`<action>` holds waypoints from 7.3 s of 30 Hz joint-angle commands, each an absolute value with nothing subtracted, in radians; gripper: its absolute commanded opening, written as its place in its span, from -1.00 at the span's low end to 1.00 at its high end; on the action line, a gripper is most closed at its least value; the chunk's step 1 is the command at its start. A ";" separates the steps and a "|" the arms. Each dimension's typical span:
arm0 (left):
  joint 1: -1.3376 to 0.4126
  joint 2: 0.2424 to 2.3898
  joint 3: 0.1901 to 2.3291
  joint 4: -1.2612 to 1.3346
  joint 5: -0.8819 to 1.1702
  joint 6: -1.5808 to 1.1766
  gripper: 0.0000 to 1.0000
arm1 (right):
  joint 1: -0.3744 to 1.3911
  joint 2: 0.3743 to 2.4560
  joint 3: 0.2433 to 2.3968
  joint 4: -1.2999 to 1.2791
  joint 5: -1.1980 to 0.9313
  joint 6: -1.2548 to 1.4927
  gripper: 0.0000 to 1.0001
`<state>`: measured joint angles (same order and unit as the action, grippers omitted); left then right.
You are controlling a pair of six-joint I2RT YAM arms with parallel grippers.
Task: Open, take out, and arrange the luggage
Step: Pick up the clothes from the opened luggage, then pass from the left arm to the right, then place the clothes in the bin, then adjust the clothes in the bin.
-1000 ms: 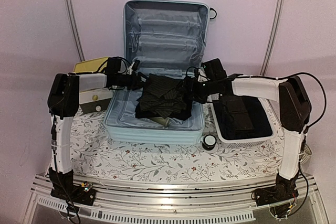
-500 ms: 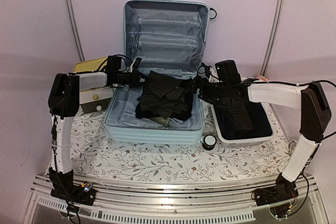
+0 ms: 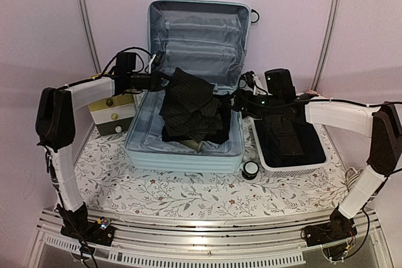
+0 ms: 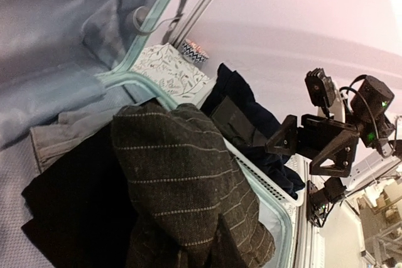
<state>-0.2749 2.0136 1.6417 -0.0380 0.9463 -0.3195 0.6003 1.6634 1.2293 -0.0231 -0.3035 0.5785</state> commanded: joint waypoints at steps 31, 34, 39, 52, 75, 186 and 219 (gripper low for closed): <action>-0.640 1.717 1.608 -0.336 0.670 0.171 -1.00 | 0.611 1.787 1.762 -0.588 -0.629 -0.511 0.98; -0.650 1.718 1.607 -0.351 0.667 0.192 -1.00 | 0.628 1.814 1.770 -0.610 -0.656 -0.552 0.97; -0.675 1.714 1.608 -0.386 0.674 0.239 -1.00 | 0.634 1.847 1.770 -0.587 -0.649 -0.548 0.98; -0.705 1.664 1.567 -0.415 0.665 0.292 -1.00 | 0.700 1.799 1.612 -0.483 -0.665 -0.517 0.50; -0.741 1.435 1.374 -0.238 0.410 0.149 0.46 | 0.760 1.470 1.444 -0.364 -0.374 -0.009 -0.97; -0.714 1.195 1.134 -0.147 0.331 -0.109 0.94 | 0.631 1.139 0.589 -0.243 0.564 2.008 0.17; -0.659 1.288 1.134 -0.166 0.241 -0.207 0.97 | 0.273 1.173 0.389 0.722 -0.159 1.119 -0.97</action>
<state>-0.7010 1.2522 1.1614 -0.1730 0.2546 -0.1558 0.3447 1.0195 0.5400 0.2977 0.0631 1.0988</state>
